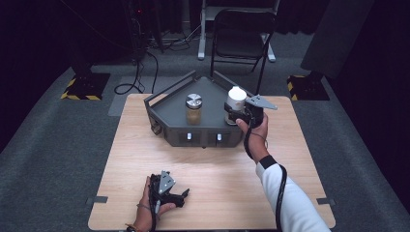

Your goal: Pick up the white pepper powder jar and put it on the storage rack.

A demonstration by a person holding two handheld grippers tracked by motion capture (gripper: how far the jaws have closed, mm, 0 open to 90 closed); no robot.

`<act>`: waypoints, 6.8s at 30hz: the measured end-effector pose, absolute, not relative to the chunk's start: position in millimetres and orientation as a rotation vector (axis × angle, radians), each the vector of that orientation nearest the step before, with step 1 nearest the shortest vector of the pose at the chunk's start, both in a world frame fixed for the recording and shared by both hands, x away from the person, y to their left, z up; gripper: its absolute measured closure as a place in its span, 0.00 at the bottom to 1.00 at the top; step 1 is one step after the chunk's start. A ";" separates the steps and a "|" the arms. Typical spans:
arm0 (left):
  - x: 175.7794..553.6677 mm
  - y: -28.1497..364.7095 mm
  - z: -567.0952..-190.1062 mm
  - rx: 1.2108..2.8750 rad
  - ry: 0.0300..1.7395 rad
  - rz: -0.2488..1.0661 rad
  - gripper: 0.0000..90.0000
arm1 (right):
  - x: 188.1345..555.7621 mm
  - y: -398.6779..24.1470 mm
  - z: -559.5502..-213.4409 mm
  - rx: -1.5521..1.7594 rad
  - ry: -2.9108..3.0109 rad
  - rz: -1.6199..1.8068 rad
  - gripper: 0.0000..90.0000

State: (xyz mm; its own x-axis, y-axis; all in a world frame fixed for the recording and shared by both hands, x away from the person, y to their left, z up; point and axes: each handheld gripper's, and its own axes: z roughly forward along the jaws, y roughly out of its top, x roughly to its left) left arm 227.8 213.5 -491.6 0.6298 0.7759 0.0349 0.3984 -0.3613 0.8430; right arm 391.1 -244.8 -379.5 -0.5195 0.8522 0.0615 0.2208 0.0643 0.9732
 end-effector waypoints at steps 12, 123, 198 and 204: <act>227.8 213.5 -491.7 1.986 0.921 0.551 0.01 | 391.0 -243.7 -378.6 1.066 1.802 1.477 0.33; 228.1 213.1 -491.6 1.981 0.934 0.547 0.01 | 243.3 -361.4 -440.3 0.929 2.058 1.329 0.03; 225.9 211.7 -492.3 1.979 0.931 0.562 0.01 | 235.6 -351.3 -483.1 1.094 2.193 1.145 0.00; 225.6 211.5 -492.4 1.980 0.929 0.566 0.01 | 235.8 -351.5 -483.1 1.093 2.195 1.145 0.00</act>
